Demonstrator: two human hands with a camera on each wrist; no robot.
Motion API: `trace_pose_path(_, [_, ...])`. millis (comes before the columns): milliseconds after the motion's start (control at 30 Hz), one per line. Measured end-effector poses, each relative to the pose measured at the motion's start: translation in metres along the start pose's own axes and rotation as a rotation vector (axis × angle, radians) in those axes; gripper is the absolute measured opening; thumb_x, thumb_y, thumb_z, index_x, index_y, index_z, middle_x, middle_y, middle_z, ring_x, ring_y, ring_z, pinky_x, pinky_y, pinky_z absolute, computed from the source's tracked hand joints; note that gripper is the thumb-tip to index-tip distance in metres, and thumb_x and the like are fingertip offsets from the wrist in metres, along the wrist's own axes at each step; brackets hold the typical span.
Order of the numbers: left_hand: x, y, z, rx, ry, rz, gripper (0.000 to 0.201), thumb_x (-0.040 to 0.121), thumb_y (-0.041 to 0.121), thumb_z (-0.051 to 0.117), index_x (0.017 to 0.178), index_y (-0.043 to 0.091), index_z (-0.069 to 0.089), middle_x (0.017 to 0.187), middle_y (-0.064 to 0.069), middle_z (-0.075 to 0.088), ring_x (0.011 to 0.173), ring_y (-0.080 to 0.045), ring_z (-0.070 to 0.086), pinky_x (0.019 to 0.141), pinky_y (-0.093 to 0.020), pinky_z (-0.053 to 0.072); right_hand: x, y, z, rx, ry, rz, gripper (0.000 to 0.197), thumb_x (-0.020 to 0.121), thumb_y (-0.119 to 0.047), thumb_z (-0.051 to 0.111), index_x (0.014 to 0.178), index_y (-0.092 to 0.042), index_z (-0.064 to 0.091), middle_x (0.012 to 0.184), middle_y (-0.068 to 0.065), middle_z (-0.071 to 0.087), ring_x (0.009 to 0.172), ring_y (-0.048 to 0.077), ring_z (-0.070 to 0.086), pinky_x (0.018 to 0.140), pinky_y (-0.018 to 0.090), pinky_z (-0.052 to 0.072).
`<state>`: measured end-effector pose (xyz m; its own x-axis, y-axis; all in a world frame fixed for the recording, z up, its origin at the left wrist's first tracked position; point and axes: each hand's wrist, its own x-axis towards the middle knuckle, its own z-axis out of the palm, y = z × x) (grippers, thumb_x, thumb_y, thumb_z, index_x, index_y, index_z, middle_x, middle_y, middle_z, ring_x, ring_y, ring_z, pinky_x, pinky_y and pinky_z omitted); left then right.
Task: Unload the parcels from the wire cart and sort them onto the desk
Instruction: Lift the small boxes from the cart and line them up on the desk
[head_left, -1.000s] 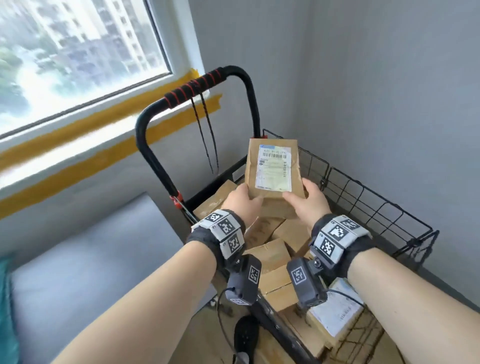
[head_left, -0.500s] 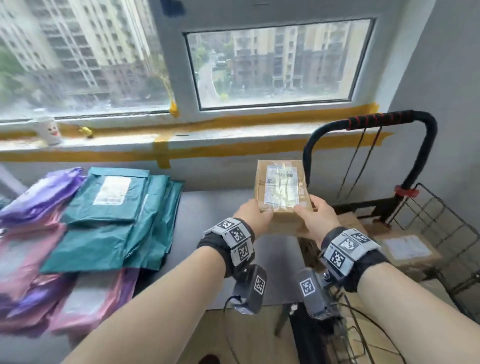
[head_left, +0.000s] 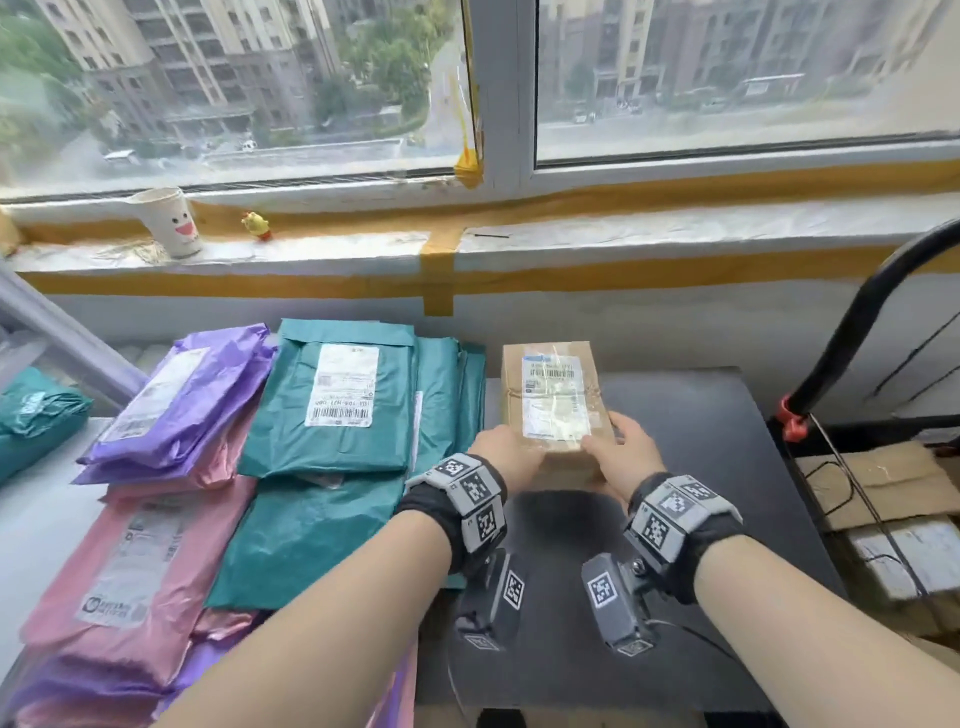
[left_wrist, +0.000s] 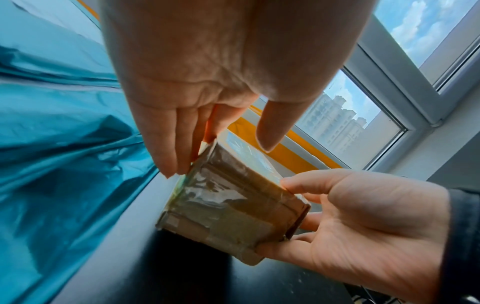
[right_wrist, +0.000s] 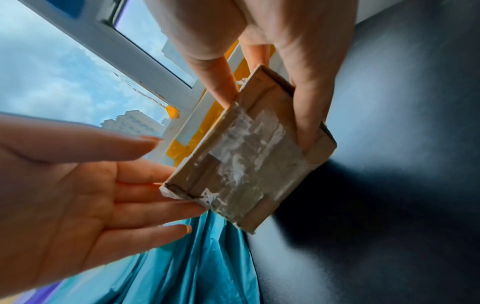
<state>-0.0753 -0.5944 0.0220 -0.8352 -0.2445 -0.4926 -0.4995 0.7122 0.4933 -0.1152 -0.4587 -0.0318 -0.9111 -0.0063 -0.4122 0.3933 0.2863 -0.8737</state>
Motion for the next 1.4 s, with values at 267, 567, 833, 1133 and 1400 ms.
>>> trace_pose_path(267, [0.013, -0.026, -0.044, 0.261, 0.276, 0.071, 0.044, 0.092, 0.038, 0.046, 0.128, 0.013, 0.048, 0.134, -0.011, 0.048, 0.125, -0.031, 0.043, 0.104, -0.042, 0.036, 0.017, -0.005, 0.032, -0.165, -0.029, -0.008, 0.067, 0.083, -0.011, 0.056, 0.144, -0.026, 0.032, 0.137, 0.001, 0.050, 0.119, 0.022, 0.052, 0.099, 0.032, 0.042])
trace_pose_path(567, [0.023, -0.107, -0.096, 0.329, 0.316, -0.443, 0.085, 0.084, 0.057, 0.053, 0.150, 0.024, 0.011, 0.157, -0.018, -0.003, 0.142, -0.045, -0.001, 0.114, -0.056, 0.010, 0.027, -0.017, 0.056, -0.239, -0.137, -0.073, 0.068, 0.087, -0.017, 0.060, 0.147, -0.022, 0.029, 0.139, -0.001, 0.050, 0.123, 0.021, 0.051, 0.107, 0.039, 0.040])
trace_pose_path(833, [0.027, -0.128, -0.095, 0.321, 0.284, -0.377, 0.091, 0.081, 0.062, 0.053, 0.151, 0.023, 0.008, 0.157, -0.018, 0.004, 0.141, -0.045, 0.012, 0.112, -0.051, 0.021, 0.028, -0.023, 0.058, -0.320, -0.143, -0.086, 0.070, 0.087, -0.015, 0.063, 0.147, -0.016, 0.027, 0.140, 0.004, 0.048, 0.125, 0.023, 0.049, 0.107, 0.035, 0.038])
trace_pose_path(1133, [0.027, -0.135, -0.095, 0.337, 0.287, -0.323, 0.090, 0.084, 0.061, 0.052, 0.151, 0.023, 0.006, 0.158, -0.016, 0.002, 0.143, -0.041, 0.008, 0.114, -0.050, 0.017, 0.028, -0.027, 0.072, -0.349, -0.177, -0.097, 0.071, 0.087, -0.016, 0.063, 0.148, -0.017, 0.026, 0.142, 0.003, 0.047, 0.127, 0.022, 0.048, 0.107, 0.035, 0.038])
trace_pose_path(1400, [0.023, -0.136, -0.099, 0.348, 0.287, -0.325, 0.089, 0.084, 0.060, 0.052, 0.151, 0.023, 0.007, 0.158, -0.016, 0.002, 0.143, -0.040, 0.009, 0.114, -0.049, 0.017, 0.025, -0.032, 0.074, -0.450, -0.228, -0.120, 0.067, 0.090, -0.018, 0.058, 0.148, -0.018, 0.024, 0.140, 0.003, 0.050, 0.125, 0.023, 0.050, 0.104, 0.032, 0.038])
